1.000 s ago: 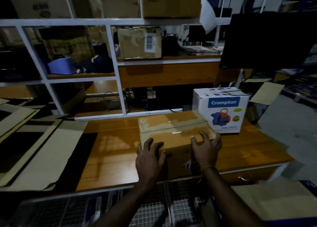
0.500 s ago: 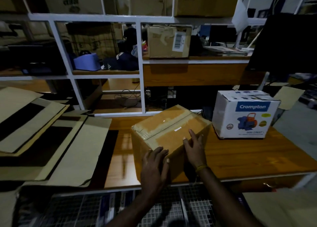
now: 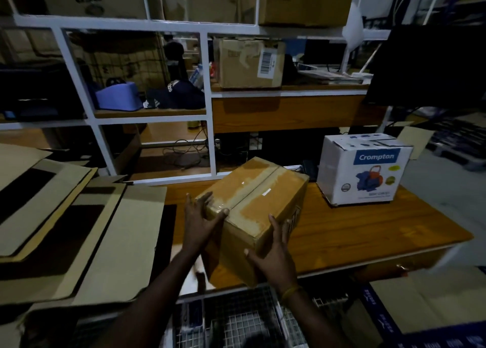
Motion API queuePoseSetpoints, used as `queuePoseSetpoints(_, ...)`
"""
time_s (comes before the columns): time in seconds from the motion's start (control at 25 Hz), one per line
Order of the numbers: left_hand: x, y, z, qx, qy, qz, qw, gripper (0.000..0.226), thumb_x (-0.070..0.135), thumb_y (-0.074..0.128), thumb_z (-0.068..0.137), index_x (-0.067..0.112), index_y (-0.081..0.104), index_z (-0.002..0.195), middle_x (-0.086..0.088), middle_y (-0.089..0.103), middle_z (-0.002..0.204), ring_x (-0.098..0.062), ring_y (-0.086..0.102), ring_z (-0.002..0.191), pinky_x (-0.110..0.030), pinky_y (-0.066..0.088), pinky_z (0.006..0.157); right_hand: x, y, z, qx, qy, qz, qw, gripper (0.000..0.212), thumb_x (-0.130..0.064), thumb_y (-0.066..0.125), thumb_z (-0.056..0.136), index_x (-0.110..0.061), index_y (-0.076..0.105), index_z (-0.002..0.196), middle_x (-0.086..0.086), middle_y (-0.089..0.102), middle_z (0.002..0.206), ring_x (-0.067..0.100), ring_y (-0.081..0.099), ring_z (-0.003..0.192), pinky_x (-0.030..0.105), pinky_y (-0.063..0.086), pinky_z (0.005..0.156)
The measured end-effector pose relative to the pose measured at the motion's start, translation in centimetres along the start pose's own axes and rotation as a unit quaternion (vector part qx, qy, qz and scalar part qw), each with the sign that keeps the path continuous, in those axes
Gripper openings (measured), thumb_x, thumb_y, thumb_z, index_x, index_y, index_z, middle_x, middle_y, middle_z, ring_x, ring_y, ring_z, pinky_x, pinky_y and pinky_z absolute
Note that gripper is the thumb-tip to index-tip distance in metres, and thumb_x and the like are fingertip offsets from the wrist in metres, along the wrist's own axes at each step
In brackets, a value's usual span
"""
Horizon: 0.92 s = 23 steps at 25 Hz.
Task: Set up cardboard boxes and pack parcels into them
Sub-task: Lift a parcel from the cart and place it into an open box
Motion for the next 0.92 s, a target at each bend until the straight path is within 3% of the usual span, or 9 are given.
queuePoseSetpoints(0.08, -0.8, -0.5, 0.7, -0.038, -0.02, -0.062, 0.997, 0.076, 0.06, 0.071, 0.081, 0.04, 0.038, 0.147, -0.005, 0.03, 0.159, -0.028, 0.032, 0.144, -0.043, 0.035, 0.111, 0.2, 0.0, 0.1, 0.01, -0.002, 0.003, 1.0, 0.106, -0.041, 0.081, 0.076, -0.058, 0.004, 0.148, -0.007, -0.006, 0.166, 0.029, 0.026, 0.147, 0.036, 0.056, 0.089)
queuePoseSetpoints(0.2, -1.5, -0.5, -0.3, -0.032, -0.03, -0.1, 0.994, 0.076, 0.05, 0.067, 0.089, 0.043, 0.027, 0.153, -0.001, 0.034, 0.156, -0.025, 0.043, 0.135, -0.047, 0.044, 0.107, 1.8, -0.7, -0.4, 0.043, -0.011, 0.051, 0.998, 0.099, -0.039, 0.078, 0.08, -0.059, 0.008, 0.148, -0.011, 0.013, 0.165, 0.025, 0.035, 0.143, 0.044, 0.054, 0.096)
queuePoseSetpoints(0.32, -3.3, 1.2, -3.2, -0.03, -0.053, -0.102, 0.993, 0.075, 0.058, 0.066, 0.087, 0.052, 0.025, 0.15, 0.006, 0.045, 0.142, -0.019, 0.055, 0.118, -0.039, 0.053, 0.091, 4.7, -1.4, -1.5, 0.061, 0.043, 0.104, 0.992, 0.091, -0.054, 0.068, 0.084, -0.059, 0.005, 0.149, -0.007, 0.029, 0.16, 0.025, 0.045, 0.136, 0.052, 0.053, 0.096)
queuePoseSetpoints(0.4, -4.9, 3.0, -5.2, -0.067, -0.097, -0.105, 0.988, 0.073, 0.069, 0.064, 0.081, 0.05, 0.033, 0.144, 0.003, 0.052, 0.139, -0.023, 0.058, 0.119, -0.037, 0.053, 0.089, 6.9, -1.5, -2.1, 0.034, 0.095, 0.123, 0.987, 0.093, -0.048, 0.069, 0.085, -0.059, 0.002, 0.148, -0.002, 0.035, 0.157, 0.028, 0.049, 0.133, 0.05, 0.054, 0.096)
queuePoseSetpoints(0.48, -6.0, 4.4, -7.0, -0.119, -0.138, -0.135, 0.974, 0.078, 0.068, 0.067, 0.08, 0.044, 0.033, 0.146, -0.002, 0.051, 0.141, -0.024, 0.056, 0.123, -0.036, 0.053, 0.092, 9.4, -1.2, -2.8, -0.039, 0.144, 0.16, 0.976, 0.102, -0.03, 0.075, 0.087, -0.052, -0.001, 0.15, 0.0, 0.032, 0.157, 0.03, 0.047, 0.134, 0.049, 0.05, 0.1)
queuePoseSetpoints(0.6, -5.5, 5.4, -9.1, -0.145, -0.172, -0.205, 0.953, 0.075, 0.036, 0.068, 0.091, 0.04, 0.023, 0.152, -0.005, 0.045, 0.141, -0.02, 0.056, 0.115, -0.017, 0.055, 0.073, 12.4, -0.6, -3.8, -0.102, 0.152, 0.197, 0.963, 0.112, -0.018, 0.08, 0.082, -0.06, 0.0, 0.146, -0.004, 0.029, 0.158, 0.028, 0.045, 0.135, 0.051, 0.049, 0.101)
queuePoseSetpoints(0.68, -5.5, 6.0, -10.2, -0.127, -0.174, -0.203, 0.955, 0.077, 0.032, 0.068, 0.092, 0.039, 0.022, 0.154, -0.007, 0.044, 0.142, -0.023, 0.054, 0.12, -0.011, 0.053, 0.065, 13.6, -0.4, -4.3, -0.103, 0.136, 0.185, 0.968, 0.117, -0.021, 0.082, 0.075, -0.069, -0.001, 0.141, -0.011, 0.024, 0.16, 0.027, 0.036, 0.142, 0.054, 0.045, 0.105)
queuePoseSetpoints(0.8, -5.6, 7.4, -12.6, -0.063, -0.157, -0.208, 0.963, 0.075, 0.043, 0.073, 0.087, 0.055, 0.028, 0.146, -0.008, 0.048, 0.139, -0.023, 0.059, 0.119, -0.015, 0.055, 0.07, 14.2, -0.6, -5.4, -0.071, 0.112, 0.138, 0.982, 0.114, -0.002, 0.071, 0.087, -0.059, -0.01, 0.143, -0.014, 0.013, 0.159, 0.025, 0.025, 0.147, 0.048, 0.034, 0.115)
queuePoseSetpoints(0.92, -4.6, 9.1, -14.9, 0.007, -0.134, -0.164, 0.977, 0.076, 0.037, 0.075, 0.087, 0.07, 0.028, 0.136, -0.004, 0.049, 0.132, -0.019, 0.062, 0.11, -0.025, 0.058, 0.077, 14.3, -2.0, -6.1, -0.001, 0.059, 0.055, 0.997, 0.109, -0.016, 0.065, 0.094, -0.059, -0.021, 0.144, -0.018, 0.003, 0.16, 0.025, 0.026, 0.148, 0.047, 0.038, 0.112)
Point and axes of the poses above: each hand's wrist, its own z-axis towards the middle knuckle, its own y-axis out of the palm, x = y × z, the point moved 2 cm from there along z, towards the middle knuckle
